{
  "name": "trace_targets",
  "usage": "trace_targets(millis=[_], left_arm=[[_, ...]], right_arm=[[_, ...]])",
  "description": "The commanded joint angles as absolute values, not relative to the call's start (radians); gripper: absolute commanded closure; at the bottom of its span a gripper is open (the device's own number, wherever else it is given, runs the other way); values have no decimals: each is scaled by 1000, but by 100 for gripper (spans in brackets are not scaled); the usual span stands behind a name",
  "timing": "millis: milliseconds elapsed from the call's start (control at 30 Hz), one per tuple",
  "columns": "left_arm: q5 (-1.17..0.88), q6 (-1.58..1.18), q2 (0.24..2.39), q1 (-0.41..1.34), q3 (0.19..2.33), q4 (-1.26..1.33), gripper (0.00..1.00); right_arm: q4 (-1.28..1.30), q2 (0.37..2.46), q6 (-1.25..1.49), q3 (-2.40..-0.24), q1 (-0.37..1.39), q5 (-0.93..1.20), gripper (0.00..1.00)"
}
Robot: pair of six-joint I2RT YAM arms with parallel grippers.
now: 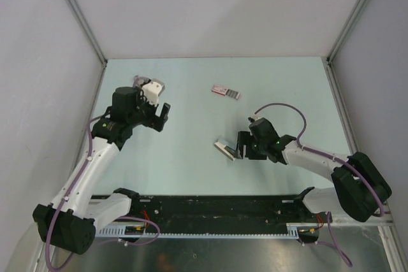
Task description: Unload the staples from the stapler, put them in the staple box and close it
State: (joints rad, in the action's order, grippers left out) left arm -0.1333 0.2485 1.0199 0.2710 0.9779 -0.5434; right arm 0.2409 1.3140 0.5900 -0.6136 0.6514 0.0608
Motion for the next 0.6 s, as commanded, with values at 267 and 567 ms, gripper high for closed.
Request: trace_targets(millis=[267,567], left_arm=[[-122,301,988,287,959,-556,4],[-110,312,967,290,943,-564,4]], right_arm=[[36,1365,518,-614,612,148,30],[10,1452,584,-612,705,173,45]])
